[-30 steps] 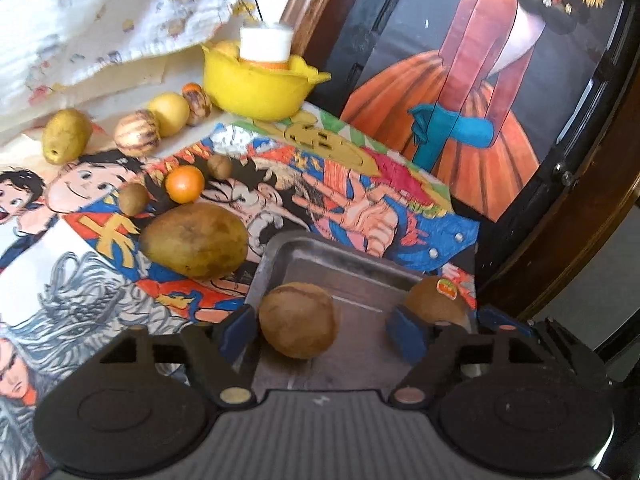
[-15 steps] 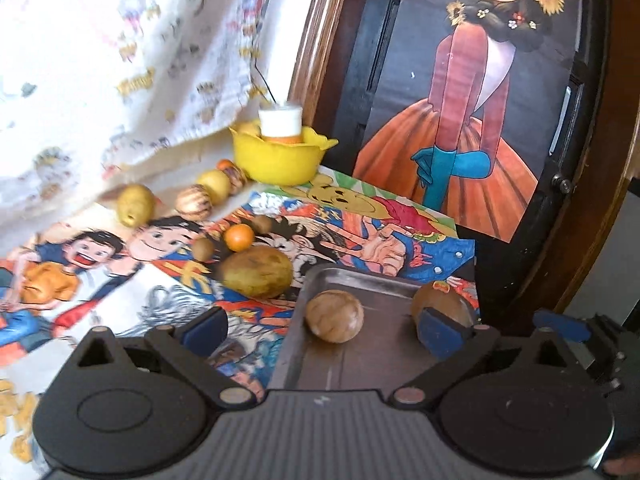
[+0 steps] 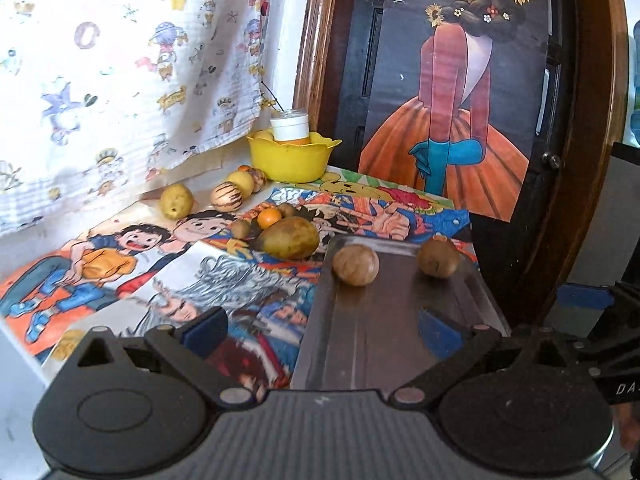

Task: Organize fruits
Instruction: 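Lift both tools away from the tray toward the remaining fruits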

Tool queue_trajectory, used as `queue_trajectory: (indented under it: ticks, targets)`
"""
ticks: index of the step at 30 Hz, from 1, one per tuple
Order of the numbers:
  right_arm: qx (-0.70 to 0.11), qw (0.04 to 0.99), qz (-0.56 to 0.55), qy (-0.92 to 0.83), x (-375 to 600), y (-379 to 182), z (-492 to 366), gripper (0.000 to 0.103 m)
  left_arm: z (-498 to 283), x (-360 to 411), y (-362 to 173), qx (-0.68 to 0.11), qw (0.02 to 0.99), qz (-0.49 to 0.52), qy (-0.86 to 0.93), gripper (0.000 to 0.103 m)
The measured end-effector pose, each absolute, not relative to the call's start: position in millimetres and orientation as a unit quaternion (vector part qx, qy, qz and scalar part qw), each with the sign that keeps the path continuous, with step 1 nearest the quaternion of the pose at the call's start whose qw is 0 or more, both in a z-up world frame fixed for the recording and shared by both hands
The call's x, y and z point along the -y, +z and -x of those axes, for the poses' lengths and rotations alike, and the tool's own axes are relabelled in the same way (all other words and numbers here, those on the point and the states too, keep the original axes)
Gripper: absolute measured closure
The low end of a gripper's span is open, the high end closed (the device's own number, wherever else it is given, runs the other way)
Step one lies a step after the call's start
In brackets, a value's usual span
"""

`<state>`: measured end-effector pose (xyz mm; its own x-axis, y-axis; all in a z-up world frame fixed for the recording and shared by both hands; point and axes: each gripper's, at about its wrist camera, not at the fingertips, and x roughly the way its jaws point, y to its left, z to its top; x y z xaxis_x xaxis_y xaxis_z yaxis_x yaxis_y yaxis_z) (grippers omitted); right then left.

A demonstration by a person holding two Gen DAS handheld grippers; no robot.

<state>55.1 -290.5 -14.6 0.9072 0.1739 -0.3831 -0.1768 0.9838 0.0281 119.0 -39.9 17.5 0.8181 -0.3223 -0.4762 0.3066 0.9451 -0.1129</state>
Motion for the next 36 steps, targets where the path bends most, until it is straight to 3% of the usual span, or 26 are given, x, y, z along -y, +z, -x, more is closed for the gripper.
queue_trajectory:
  ticks: [18,36]
  targets:
    - [-0.238,0.965,0.011,0.112,240,-21,4,0.001,-62,-6,-8,-0.28,0.949,-0.004,-0.147,0.0]
    - [-0.25,0.945,0.04,0.208,205,14,-15,0.001,-78,-45,7,-0.309,0.946,-0.041,-0.095,0.0]
